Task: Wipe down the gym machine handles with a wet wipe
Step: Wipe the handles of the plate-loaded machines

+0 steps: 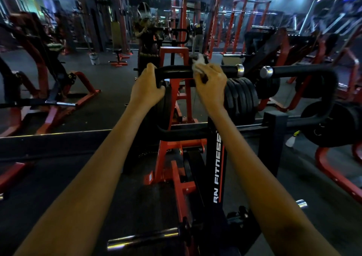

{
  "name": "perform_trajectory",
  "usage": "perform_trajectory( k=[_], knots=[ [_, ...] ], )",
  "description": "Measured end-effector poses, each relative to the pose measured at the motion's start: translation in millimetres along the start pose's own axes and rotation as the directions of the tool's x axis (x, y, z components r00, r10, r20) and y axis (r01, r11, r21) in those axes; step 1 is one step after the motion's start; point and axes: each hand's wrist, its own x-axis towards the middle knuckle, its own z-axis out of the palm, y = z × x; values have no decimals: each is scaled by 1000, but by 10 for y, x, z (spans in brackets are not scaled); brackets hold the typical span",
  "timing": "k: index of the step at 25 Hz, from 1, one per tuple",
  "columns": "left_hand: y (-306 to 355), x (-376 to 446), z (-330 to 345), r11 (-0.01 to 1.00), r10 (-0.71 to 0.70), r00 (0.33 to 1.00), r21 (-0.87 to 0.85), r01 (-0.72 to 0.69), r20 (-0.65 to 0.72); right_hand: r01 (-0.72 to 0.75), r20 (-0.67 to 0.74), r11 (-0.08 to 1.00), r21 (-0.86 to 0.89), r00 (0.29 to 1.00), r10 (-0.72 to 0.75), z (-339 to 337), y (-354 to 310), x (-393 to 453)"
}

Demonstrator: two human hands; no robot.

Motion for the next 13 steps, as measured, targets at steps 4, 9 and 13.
perform_trajectory(
  k=[4,9,13],
  knots=[
    [16,7,31,1000,1,999,16,0,-42,-233,-213,970,-68,953,214,-379,334,188],
    [-1,1,61,999,11,998,31,-9,-64,-173,-73,979,-112,984,165,-138,128,86],
    [-16,4,37,1000,28,999,15,-27,-16,-159,-88,974,-163,985,146,-285,294,105]
  ],
)
